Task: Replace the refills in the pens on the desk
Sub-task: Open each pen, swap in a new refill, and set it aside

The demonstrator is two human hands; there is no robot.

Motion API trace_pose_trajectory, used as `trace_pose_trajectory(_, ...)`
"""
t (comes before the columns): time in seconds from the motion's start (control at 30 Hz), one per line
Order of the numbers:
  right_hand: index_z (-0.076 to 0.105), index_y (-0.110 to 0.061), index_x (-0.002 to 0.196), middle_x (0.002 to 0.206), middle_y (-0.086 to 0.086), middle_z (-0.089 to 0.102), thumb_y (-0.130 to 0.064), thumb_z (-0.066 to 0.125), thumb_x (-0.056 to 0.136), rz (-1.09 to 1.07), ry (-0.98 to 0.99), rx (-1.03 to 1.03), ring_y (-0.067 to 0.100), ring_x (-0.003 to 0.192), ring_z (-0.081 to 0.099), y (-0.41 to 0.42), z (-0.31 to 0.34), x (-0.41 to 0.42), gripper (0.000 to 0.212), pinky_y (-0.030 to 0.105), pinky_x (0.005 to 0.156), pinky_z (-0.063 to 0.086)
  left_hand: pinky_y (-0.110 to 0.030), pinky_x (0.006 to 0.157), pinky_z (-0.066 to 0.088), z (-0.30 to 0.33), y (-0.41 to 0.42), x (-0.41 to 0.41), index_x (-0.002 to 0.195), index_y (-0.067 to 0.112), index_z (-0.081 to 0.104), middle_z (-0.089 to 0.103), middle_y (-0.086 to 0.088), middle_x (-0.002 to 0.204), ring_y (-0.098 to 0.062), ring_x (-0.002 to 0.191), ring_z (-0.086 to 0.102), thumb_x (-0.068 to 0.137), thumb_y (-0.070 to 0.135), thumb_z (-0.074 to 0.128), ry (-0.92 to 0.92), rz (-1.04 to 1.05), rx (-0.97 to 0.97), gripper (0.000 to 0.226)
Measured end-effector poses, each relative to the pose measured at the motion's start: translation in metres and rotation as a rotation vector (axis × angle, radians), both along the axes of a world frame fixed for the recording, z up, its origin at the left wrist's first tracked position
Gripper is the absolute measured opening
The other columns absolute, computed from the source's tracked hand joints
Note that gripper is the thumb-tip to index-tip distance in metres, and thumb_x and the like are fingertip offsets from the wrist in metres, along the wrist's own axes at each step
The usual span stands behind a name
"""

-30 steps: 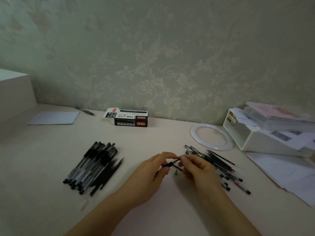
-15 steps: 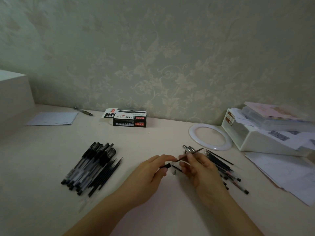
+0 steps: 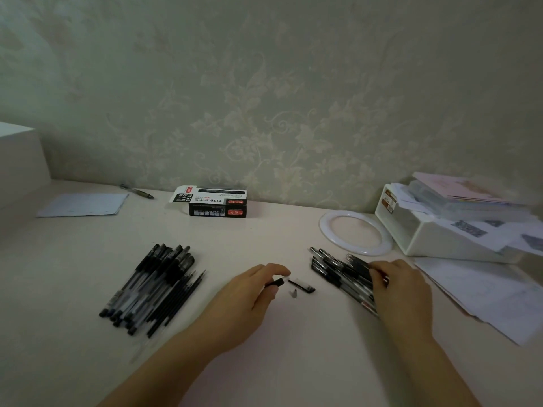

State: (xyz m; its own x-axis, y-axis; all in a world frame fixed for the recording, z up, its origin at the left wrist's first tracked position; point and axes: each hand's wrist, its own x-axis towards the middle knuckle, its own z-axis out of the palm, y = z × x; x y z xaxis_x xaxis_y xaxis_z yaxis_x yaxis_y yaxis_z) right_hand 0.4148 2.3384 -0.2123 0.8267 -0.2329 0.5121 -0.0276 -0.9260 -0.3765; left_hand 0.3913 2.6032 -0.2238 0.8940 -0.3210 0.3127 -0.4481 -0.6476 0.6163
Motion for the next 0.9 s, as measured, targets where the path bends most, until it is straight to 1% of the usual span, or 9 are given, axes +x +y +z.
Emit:
trace_pose_trajectory(0.2, 0.074, -0.015, 0.101, 0.091, 0.009, 0.066, -0.017, 0.056, 0.096, -0.028, 0.091, -0.012, 0.032, 0.084, 0.053, 0.003, -0.005, 0.002, 0.019, 0.036, 0.07, 0.038, -0.015, 0.072, 0.043, 0.0, 0.001, -0.002, 0.124, 0.046, 0.046, 0.053, 0.021, 0.102, 0.002, 0.084, 0.052, 0.101, 0.025, 0.042, -0.006, -0.001, 0.026, 0.031)
trace_pose_trajectory(0.3, 0.073, -0.013, 0.093, 0.083, 0.007, 0.062, -0.023, 0.053, 0.098, -0.028, 0.081, -0.013, 0.028, 0.076, 0.046, 0.003, -0.007, 0.004, 0.023, 0.035, 0.067, 0.035, -0.021, 0.074, 0.046, 0.001, 0.001, -0.002, 0.125, 0.045, 0.045, 0.054, 0.019, 0.104, 0.002, 0.085, 0.052, 0.102, 0.026, 0.041, -0.017, -0.002, 0.043, 0.03)
trace_pose_trajectory(0.4, 0.072, -0.013, 0.089, 0.081, 0.006, 0.06, -0.027, 0.052, 0.099, -0.019, 0.079, -0.005, 0.025, 0.074, 0.041, 0.003, -0.007, 0.004, 0.026, 0.035, 0.066, 0.033, -0.012, 0.068, 0.04, 0.002, 0.003, -0.002, 0.127, 0.045, 0.044, 0.05, 0.025, 0.105, 0.012, 0.083, 0.047, 0.101, 0.029, 0.042, -0.046, 0.025, 0.074, 0.03)
trace_pose_trajectory(0.47, 0.072, -0.014, 0.093, 0.085, 0.006, 0.062, -0.028, 0.052, 0.099, -0.003, 0.087, 0.005, 0.026, 0.077, 0.044, 0.005, -0.006, 0.004, 0.026, 0.037, 0.067, 0.038, -0.009, 0.067, 0.036, 0.003, 0.005, -0.002, 0.127, 0.046, 0.042, 0.047, 0.027, 0.105, 0.016, 0.081, 0.046, 0.1, 0.033, 0.043, -0.057, 0.064, 0.1, 0.03)
trace_pose_trajectory(0.57, 0.073, -0.015, 0.097, 0.091, 0.007, 0.065, -0.027, 0.055, 0.097, 0.052, 0.035, 0.051, 0.029, 0.081, 0.05, 0.01, -0.003, 0.003, 0.021, 0.04, 0.072, 0.043, -0.01, 0.068, 0.04, 0.007, 0.009, -0.001, 0.125, 0.042, 0.044, 0.052, 0.024, 0.11, 0.007, 0.08, 0.051, 0.098, 0.034, 0.047, -0.071, 0.181, 0.117, 0.028)
trace_pose_trajectory(0.63, 0.074, -0.015, 0.096, 0.092, 0.005, 0.068, -0.022, 0.06, 0.095, 0.118, -0.046, 0.084, 0.027, 0.079, 0.051, 0.017, -0.001, 0.0, 0.015, 0.042, 0.072, 0.046, -0.02, 0.071, 0.049, 0.012, 0.016, 0.001, 0.119, 0.036, 0.046, 0.057, 0.018, 0.107, -0.001, 0.084, 0.056, 0.096, 0.033, 0.05, -0.089, 0.342, 0.151, 0.023)
trace_pose_trajectory(0.67, 0.074, -0.015, 0.094, 0.091, 0.003, 0.068, -0.02, 0.063, 0.093, 0.16, -0.083, 0.096, 0.026, 0.078, 0.052, 0.021, 0.0, -0.001, 0.012, 0.042, 0.072, 0.047, -0.023, 0.068, 0.051, 0.016, 0.021, 0.002, 0.116, 0.032, 0.047, 0.058, 0.014, 0.101, -0.005, 0.083, 0.057, 0.096, 0.033, 0.052, -0.085, 0.436, 0.176, 0.021)
trace_pose_trajectory(0.77, 0.074, -0.016, 0.091, 0.085, -0.003, 0.067, -0.015, 0.067, 0.09, 0.288, -0.156, 0.094, 0.022, 0.076, 0.056, 0.036, 0.001, -0.004, 0.007, 0.043, 0.071, 0.049, -0.021, 0.055, 0.041, 0.022, 0.038, 0.003, 0.104, 0.023, 0.049, 0.052, 0.009, 0.087, -0.009, 0.072, 0.052, 0.095, 0.033, 0.054, -0.02, 0.658, 0.288, 0.015)
trace_pose_trajectory(0.9, 0.074, -0.015, 0.092, 0.082, -0.005, 0.066, -0.013, 0.069, 0.088, 0.429, -0.193, 0.057, 0.02, 0.076, 0.057, 0.053, -0.001, -0.007, 0.006, 0.042, 0.071, 0.05, -0.028, 0.062, 0.045, 0.02, 0.057, 0.001, 0.087, 0.02, 0.046, 0.054, 0.004, 0.086, -0.015, 0.075, 0.054, 0.093, 0.033, 0.057, 0.105, 0.749, 0.408, 0.017)
